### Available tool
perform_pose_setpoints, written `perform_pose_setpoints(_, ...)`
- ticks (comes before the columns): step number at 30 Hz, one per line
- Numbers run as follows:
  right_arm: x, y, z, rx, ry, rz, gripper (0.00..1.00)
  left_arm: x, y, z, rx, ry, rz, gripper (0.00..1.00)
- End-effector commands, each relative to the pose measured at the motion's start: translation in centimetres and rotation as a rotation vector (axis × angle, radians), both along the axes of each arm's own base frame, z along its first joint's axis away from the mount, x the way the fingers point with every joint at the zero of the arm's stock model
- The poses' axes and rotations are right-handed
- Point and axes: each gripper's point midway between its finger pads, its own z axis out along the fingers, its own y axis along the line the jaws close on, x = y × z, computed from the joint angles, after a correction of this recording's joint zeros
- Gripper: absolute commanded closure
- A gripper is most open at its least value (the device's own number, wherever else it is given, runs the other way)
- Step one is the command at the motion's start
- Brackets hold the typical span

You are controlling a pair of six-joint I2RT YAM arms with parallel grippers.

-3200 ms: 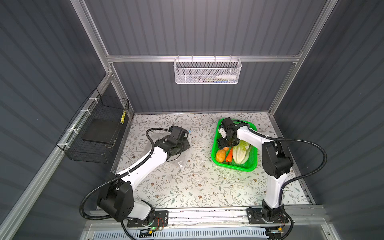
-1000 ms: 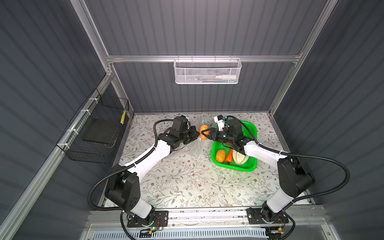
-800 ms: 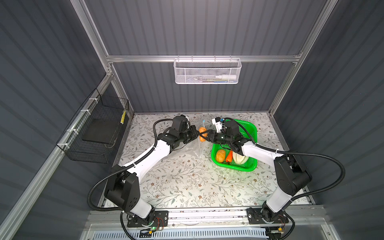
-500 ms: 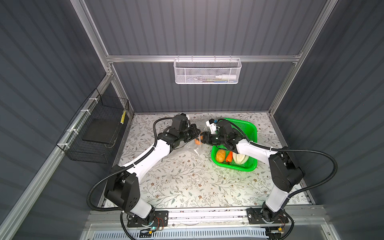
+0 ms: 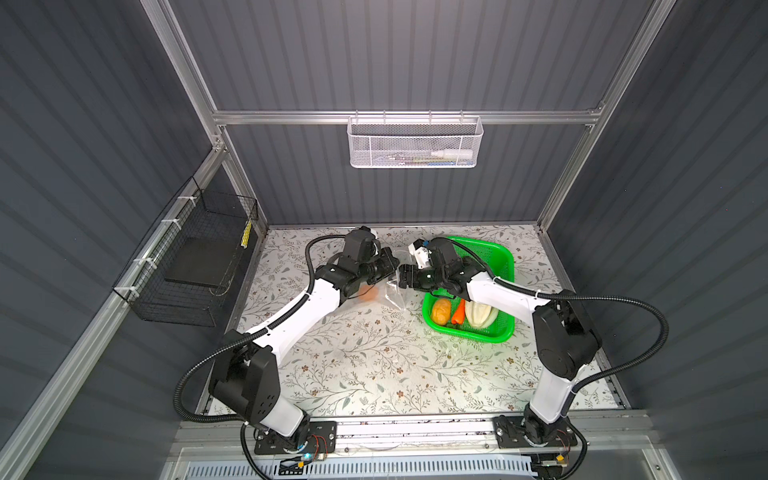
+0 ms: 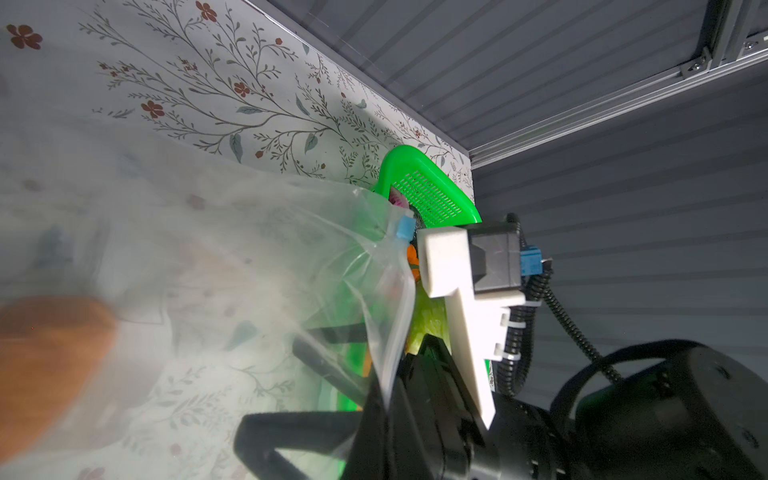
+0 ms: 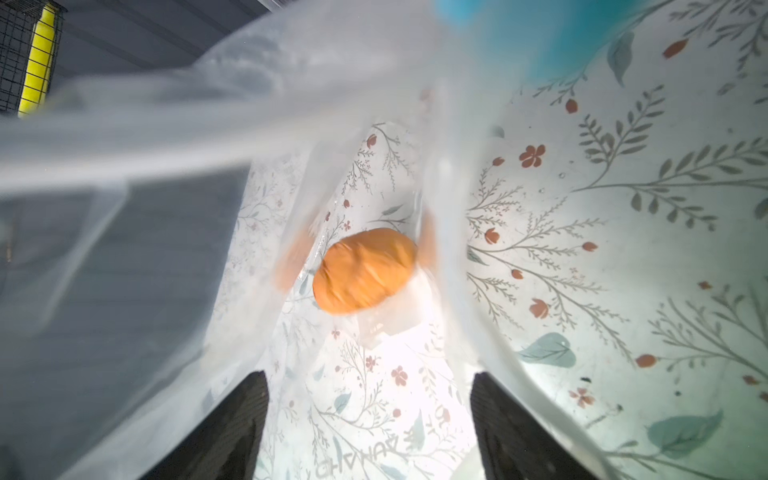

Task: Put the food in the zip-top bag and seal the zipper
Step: 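Lift the potato and carry it to the bag opening held by the left gripper, then open the right gripper to drop the potato into the bag, then reach into the green basket and grasp a second brown potato with the right gripper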

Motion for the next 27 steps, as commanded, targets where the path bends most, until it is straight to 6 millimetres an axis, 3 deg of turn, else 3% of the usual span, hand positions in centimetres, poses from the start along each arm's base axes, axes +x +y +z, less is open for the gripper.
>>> perform_pose_setpoints(1, -0.1, 0.0, 2.6, -0.003, -0.061, 0.019, 0.21, 0.1, 0.5, 1.3, 0.018, -0.046, 0.006, 1.00)
perform_pose_setpoints(10, -0.9, -2.0, 6.9, 0.015, -0.132, 0.022, 0.21, 0.7, 1.2, -0.1, 0.066, -0.047, 0.035, 1.00)
perform_pose_setpoints(17, -1.0, -7.1, 9.2, 0.017, -0.147, -0.052, 0.21, 1.0, 1.1, -1.7, 0.084, -0.029, 0.035, 1.00)
perform_pose_setpoints(20, -1.3, -10.0, 8.1, -0.058, -0.111, -0.112, 0.22, 1.1, 1.0, -1.9, 0.084, -0.031, 0.028, 1.00)
perform_pose_setpoints(23, -2.2, -12.9, 5.2, -0.188, -0.061, -0.178, 0.23, 1.1, 0.8, -2.2, 0.076, -0.033, 0.023, 1.00)
perform_pose_setpoints(27, -4.3, -15.1, 1.7, -0.304, 0.035, -0.211, 0.24, 1.2, 0.7, -2.6, 0.079, -0.040, 0.012, 1.00)
